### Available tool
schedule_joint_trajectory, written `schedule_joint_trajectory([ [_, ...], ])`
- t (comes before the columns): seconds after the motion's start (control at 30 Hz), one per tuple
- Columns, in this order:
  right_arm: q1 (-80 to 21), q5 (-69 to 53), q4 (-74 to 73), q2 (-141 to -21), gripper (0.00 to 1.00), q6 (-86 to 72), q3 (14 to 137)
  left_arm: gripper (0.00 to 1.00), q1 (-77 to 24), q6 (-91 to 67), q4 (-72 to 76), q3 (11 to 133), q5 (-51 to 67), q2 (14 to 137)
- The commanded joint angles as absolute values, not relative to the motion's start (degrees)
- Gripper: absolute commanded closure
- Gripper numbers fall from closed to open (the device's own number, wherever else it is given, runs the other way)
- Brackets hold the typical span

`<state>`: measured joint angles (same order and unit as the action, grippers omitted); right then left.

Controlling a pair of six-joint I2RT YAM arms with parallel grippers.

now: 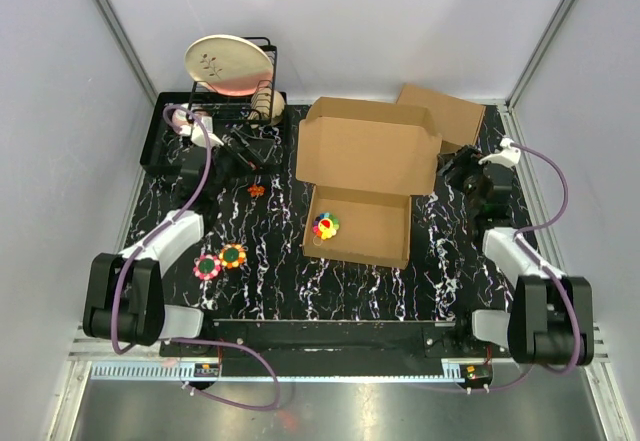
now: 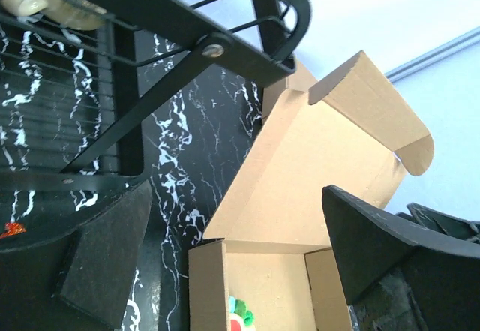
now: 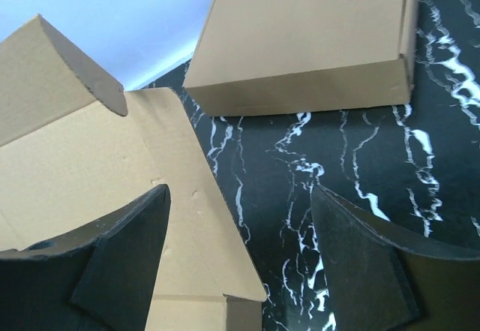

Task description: Fold the paper box

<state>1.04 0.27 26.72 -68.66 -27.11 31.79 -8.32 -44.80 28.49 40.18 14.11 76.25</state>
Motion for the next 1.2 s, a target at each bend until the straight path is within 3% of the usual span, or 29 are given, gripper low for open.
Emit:
schedule_joint_trajectory([
  [0.0, 4.2, -13.6, 40.6, -74.4, 0.2, -32.0, 32.9, 0.01, -8.0, -43.2, 33.1, 43.2, 19.7, 77.5],
  [0.53, 7.0, -29.8, 55.6, -93.0, 0.31, -38.2, 42.8, 0.01, -8.0, -41.0, 31.0, 45.6, 21.3, 79.5],
  [0.7, 6.9, -31.7, 54.5, -95.4, 0.44, -38.0, 44.2, 0.01, -7.9, -40.3, 30.2, 47.0, 21.4, 81.0],
  [0.9, 6.9, -33.1, 53.7, -96.2, 0.68, -37.2, 44.5, 0.01, -7.5, -40.5, 30.6, 49.1, 23.6, 84.4],
  [1.17, 6.9, -34.5, 53.8, -95.2, 0.86, -36.5, 42.8, 0.01, -6.6, -39.1, 31.2, 51.4, 27.1, 87.4],
])
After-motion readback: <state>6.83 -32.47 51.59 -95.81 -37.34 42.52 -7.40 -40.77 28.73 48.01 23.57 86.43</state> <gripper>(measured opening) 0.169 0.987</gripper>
